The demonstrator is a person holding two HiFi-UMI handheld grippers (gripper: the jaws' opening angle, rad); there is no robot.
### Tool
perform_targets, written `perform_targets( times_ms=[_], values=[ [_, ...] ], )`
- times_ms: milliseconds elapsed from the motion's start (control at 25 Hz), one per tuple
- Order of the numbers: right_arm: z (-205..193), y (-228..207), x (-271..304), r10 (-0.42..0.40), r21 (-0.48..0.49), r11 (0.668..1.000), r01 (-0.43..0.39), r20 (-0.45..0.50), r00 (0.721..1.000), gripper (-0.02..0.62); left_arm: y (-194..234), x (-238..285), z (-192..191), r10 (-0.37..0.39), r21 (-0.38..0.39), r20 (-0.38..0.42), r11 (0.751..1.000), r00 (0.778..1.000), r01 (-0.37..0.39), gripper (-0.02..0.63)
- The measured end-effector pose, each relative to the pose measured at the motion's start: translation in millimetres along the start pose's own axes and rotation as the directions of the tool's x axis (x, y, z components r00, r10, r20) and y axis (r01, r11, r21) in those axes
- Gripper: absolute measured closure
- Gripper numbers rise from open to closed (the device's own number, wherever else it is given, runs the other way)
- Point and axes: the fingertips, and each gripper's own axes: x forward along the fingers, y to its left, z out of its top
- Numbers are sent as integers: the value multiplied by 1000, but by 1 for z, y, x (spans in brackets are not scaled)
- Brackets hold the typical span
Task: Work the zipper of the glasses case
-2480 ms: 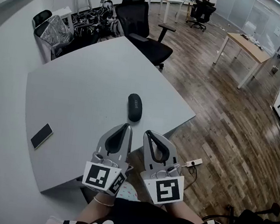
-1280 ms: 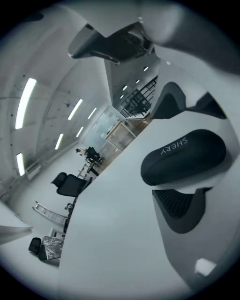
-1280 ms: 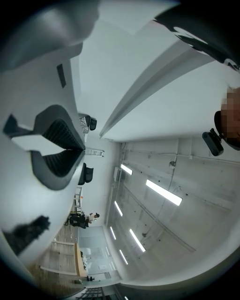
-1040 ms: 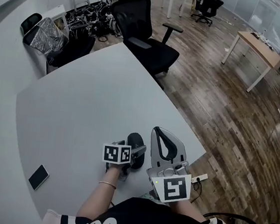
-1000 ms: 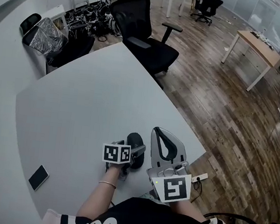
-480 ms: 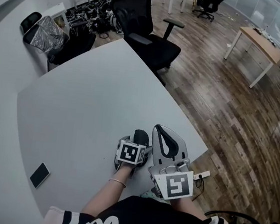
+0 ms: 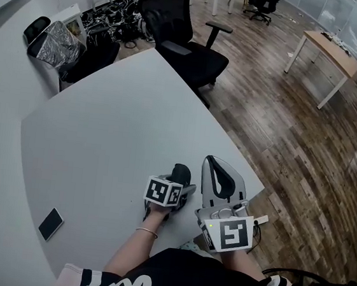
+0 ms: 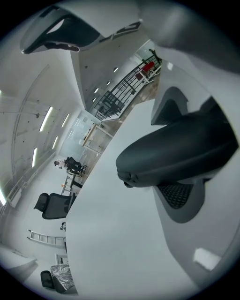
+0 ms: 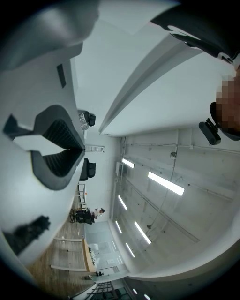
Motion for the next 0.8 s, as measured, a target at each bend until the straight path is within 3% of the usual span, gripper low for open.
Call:
perform_targets(
  times_ms=[80, 160, 200, 280, 360, 400, 480, 640, 720, 800],
  values=[
    [1, 1, 0, 3, -10, 1000, -3, 9, 1000, 588, 0, -11, 9, -7, 53, 37, 999, 999, 5, 239],
    [4, 2, 0, 15, -38, 999, -15, 22, 1000, 588, -8, -35, 39, -41, 124, 174, 992, 984, 19, 241],
    [6, 2, -1, 20, -63, 998, -19, 26, 999, 588, -16, -52, 59, -71, 155, 272, 988, 960, 29, 242],
    [9, -1, -3, 16, -125, 992, -13, 22, 1000, 588, -36, -87, 94, -141, 203, 452, 978, 881, 52, 242],
    [14, -5, -5, 6, -170, 985, -1, 29, 1000, 588, -57, -116, 114, -200, 257, 555, 964, 807, 62, 242],
    [18, -6, -5, 3, -186, 983, 4, 37, 999, 588, -66, -125, 119, -224, 288, 582, 956, 782, 59, 242],
    [26, -7, -5, 7, -214, 977, 5, 54, 998, 588, -78, -137, 125, -260, 343, 596, 938, 760, 52, 241],
    [35, 0, -2, 64, -272, 961, -43, 70, 995, 588, -104, -163, 138, -344, 463, 555, 884, 757, 63, 236],
    [39, 7, -2, 105, -324, 943, -75, 75, 992, 588, -133, -194, 146, -432, 553, 522, 828, 735, 94, 236],
    [46, 12, -2, 137, -376, 922, -96, 85, 987, 588, -160, -226, 152, -507, 658, 469, 747, 723, 96, 236]
  ],
)
